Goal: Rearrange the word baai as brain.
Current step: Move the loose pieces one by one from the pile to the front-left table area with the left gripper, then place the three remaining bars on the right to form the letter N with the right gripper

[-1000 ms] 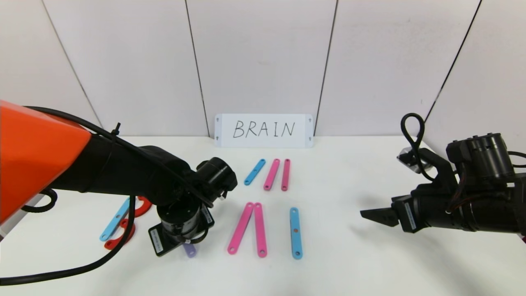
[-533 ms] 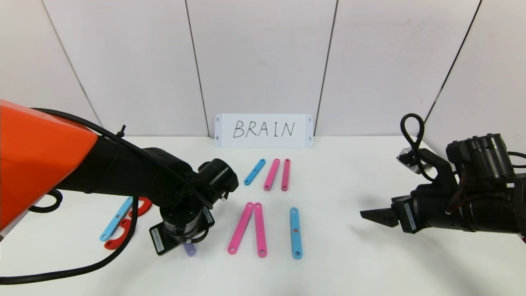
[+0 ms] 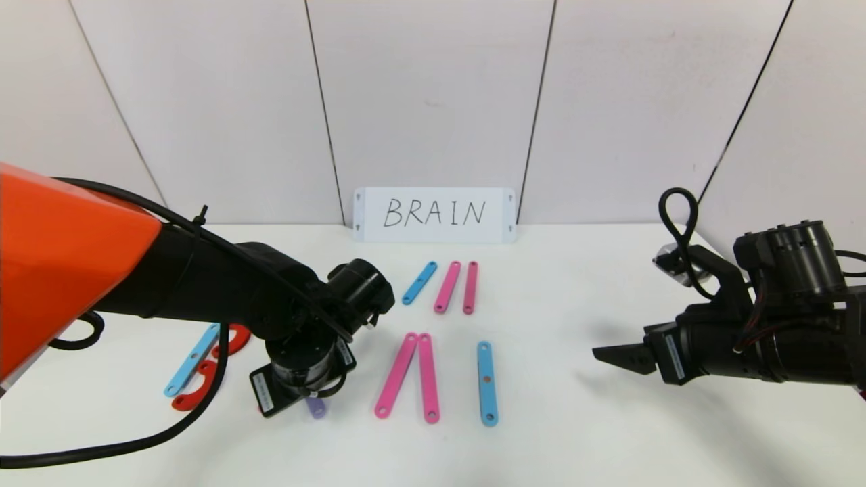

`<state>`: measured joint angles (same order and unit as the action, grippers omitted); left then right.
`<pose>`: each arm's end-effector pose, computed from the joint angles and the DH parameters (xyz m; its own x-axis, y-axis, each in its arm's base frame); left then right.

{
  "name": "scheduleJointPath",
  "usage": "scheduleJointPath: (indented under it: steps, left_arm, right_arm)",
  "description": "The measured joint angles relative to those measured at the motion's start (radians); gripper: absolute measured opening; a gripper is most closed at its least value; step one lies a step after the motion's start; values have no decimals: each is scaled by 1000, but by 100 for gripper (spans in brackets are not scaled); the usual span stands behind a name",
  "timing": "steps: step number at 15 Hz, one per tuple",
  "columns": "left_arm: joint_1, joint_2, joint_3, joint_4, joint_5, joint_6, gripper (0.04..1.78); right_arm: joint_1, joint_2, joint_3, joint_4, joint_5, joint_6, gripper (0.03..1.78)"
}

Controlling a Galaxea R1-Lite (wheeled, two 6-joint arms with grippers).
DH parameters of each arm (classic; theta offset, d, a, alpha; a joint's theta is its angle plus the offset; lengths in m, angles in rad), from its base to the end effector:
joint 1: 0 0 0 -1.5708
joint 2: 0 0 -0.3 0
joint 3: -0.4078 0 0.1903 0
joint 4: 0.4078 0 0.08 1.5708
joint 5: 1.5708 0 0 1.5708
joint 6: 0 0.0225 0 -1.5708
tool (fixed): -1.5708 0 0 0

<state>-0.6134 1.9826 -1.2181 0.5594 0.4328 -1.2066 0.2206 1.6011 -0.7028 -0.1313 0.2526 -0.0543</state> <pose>0.2695 -0.1782 0.1111 0.4229 0.2152 -0.8803 -0.5846 0.8070 -0.0835 0.2429 0.0602 0.1396 0.6256 0.3964 -0.6720 -0.4236 0.8959 0.1341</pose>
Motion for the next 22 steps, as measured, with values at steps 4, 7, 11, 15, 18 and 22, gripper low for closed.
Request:
scheduleJointPath:
  steps: [4, 7, 11, 15, 18, 22]
  left_arm:
    - [0, 0, 0, 0, 0, 1, 64]
    - [-4, 0, 0, 0, 0, 3, 116]
    - [-23, -4, -14, -6, 0, 6, 164]
    - [-30, -19, -17, -7, 0, 23, 174]
    - [-28, -50, -13, -20, -9, 80, 174]
    - [-7, -156, -3, -25, -99, 276, 174]
  right_arm:
    - [0, 0, 0, 0, 0, 0, 173]
    - [0, 0, 0, 0, 0, 0, 173]
    - [0, 0, 1, 0, 0, 0, 173]
    - [0, 0, 1, 0, 0, 0, 173]
    - [0, -1, 1, 0, 1, 0, 173]
    - [-4, -2, 3, -31, 3, 1, 173]
